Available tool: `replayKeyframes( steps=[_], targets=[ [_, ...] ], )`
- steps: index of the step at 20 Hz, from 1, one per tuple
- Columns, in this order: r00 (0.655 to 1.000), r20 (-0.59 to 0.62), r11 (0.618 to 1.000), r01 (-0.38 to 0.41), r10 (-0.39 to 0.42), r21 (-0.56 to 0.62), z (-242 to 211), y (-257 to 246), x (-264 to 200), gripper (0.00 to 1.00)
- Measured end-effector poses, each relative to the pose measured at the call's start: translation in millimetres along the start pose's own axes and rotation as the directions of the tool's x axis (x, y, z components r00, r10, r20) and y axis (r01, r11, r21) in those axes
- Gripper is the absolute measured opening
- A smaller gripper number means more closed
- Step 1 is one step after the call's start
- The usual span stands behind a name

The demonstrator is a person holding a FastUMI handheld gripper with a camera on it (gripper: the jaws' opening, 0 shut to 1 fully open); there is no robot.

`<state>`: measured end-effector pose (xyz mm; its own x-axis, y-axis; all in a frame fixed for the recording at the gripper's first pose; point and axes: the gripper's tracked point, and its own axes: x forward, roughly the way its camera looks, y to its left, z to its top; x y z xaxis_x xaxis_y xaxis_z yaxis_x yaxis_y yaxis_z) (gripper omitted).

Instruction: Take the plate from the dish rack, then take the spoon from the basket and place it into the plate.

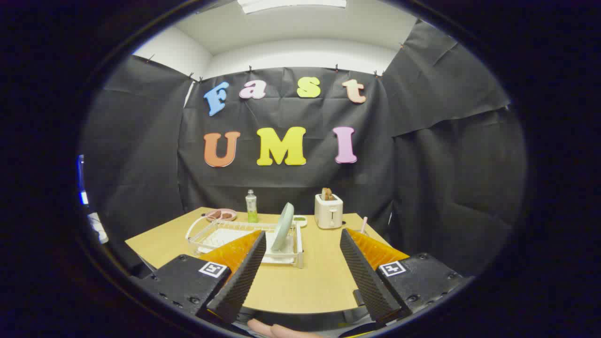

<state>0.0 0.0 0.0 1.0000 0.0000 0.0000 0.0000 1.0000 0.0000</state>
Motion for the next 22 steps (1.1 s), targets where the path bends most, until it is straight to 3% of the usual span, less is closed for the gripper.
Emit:
replayKeyframes(
  steps=[22],
  targets=[
    [1.000, 0.004, 1.000, -0.019, 0.019, -0.008, -4.6, 4.9, -1.7, 1.00]
  ],
)
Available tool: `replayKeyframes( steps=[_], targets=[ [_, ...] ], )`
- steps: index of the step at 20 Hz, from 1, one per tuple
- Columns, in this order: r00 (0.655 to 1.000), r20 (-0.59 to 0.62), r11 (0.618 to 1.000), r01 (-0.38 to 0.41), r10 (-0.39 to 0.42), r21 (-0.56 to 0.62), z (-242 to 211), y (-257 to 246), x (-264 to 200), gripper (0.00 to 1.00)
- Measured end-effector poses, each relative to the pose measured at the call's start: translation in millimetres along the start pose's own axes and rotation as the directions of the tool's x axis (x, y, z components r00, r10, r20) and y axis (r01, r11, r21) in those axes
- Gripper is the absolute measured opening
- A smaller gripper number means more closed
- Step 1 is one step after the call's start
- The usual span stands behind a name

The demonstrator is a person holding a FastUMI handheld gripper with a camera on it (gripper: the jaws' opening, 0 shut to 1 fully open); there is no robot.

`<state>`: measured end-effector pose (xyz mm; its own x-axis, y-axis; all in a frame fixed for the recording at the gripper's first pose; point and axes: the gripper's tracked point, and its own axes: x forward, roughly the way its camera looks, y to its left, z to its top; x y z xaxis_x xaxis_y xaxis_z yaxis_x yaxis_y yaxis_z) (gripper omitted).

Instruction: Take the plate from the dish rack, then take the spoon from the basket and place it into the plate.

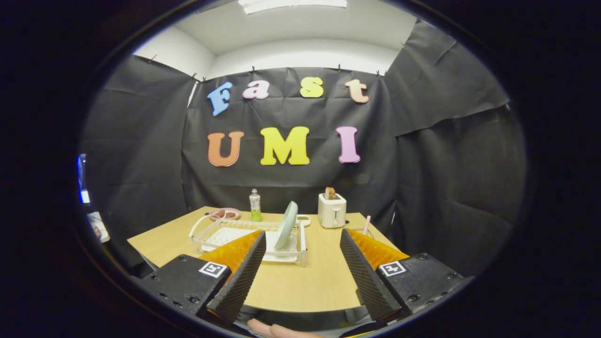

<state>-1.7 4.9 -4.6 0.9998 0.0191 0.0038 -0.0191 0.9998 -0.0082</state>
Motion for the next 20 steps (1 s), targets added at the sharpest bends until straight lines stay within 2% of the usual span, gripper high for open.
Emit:
replayKeyframes(
  steps=[7, 13, 17, 20],
  targets=[
    [1.000, -0.016, 1.000, 0.011, -0.011, 0.003, 18, -1, 33, 1.00],
    [0.995, -0.088, 0.997, 0.036, -0.042, -0.066, 54, 16, 97, 1.00],
    [0.974, -0.225, 0.994, -0.018, -0.008, -0.112, 61, 52, 161, 1.00],
    [0.930, -0.367, 0.997, -0.018, -0.013, -0.080, 61, 67, 216, 1.00]
  ],
)
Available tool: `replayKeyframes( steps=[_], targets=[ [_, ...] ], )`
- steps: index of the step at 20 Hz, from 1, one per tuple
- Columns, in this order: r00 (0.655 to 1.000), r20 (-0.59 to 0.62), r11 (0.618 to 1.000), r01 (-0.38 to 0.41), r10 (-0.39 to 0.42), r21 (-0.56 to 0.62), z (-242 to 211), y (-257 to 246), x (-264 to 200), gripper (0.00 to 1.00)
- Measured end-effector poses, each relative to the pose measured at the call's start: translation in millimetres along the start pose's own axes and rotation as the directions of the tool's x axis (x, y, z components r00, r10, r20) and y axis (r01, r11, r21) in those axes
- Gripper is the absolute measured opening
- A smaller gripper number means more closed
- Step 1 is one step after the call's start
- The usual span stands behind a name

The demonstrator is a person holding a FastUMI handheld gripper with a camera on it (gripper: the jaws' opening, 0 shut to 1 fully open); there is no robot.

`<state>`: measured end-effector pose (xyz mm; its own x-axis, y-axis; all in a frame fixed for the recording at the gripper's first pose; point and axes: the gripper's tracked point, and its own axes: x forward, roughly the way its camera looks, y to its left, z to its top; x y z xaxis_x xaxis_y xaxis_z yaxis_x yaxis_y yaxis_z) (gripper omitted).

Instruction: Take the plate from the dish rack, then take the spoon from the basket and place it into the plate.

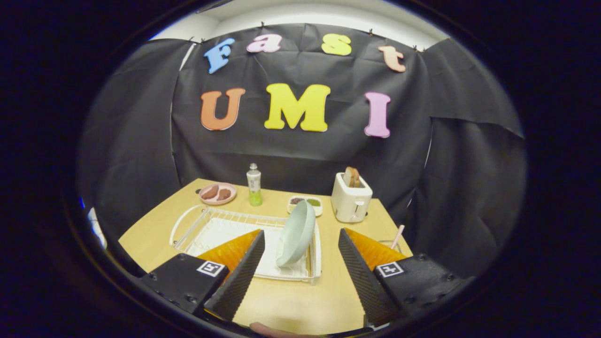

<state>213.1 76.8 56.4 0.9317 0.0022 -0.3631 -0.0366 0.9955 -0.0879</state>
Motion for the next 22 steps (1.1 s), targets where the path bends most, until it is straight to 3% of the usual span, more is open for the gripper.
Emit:
replayKeyframes(
  steps=[4, 7, 10, 14, 15, 17, 22],
  targets=[
    [0.982, -0.180, 0.999, 0.050, -0.052, -0.019, 19, -5, 66, 0.97],
    [0.943, -0.328, 0.998, 0.064, -0.059, 0.005, 20, -9, 101, 0.94],
    [0.904, -0.423, 0.998, 0.065, -0.057, 0.005, 21, -10, 127, 0.73],
    [0.870, -0.471, 0.989, 0.113, -0.143, -0.093, 21, -13, 152, 0.49],
    [0.857, -0.490, 0.987, 0.122, -0.159, -0.107, 19, -12, 157, 0.39],
    [0.828, -0.528, 0.981, 0.133, -0.190, -0.143, 14, -8, 166, 0.29],
    [0.769, -0.589, 0.963, 0.129, -0.248, -0.237, 5, -9, 168, 0.27]
  ],
)
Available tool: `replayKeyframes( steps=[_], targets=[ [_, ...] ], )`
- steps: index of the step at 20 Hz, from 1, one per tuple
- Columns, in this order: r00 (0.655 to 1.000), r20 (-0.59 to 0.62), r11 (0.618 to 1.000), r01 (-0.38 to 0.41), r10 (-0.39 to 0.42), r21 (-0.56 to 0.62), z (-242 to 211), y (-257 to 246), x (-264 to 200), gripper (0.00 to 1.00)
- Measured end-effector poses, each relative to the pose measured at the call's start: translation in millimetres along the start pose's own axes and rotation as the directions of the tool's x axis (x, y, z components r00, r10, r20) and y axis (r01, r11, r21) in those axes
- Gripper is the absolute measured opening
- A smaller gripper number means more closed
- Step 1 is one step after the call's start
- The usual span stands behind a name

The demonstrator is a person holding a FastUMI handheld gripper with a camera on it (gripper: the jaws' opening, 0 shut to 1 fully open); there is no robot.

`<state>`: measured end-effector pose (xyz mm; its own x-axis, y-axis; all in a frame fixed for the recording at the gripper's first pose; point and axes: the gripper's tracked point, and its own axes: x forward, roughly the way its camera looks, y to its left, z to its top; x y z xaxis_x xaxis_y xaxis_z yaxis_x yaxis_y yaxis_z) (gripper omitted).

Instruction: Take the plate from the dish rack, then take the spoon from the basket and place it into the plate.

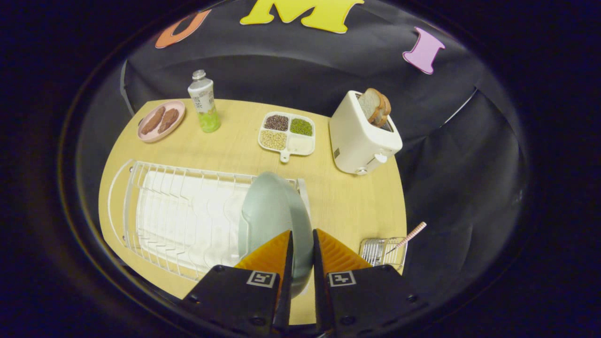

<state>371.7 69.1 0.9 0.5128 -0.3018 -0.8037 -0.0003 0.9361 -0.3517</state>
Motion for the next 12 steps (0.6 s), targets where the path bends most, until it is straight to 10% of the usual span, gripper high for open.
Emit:
replayKeyframes(
  steps=[12],
  targets=[
    [0.965, 0.088, 0.965, 0.238, -0.247, 0.108, -4, 25, -26, 0.20]
  ],
)
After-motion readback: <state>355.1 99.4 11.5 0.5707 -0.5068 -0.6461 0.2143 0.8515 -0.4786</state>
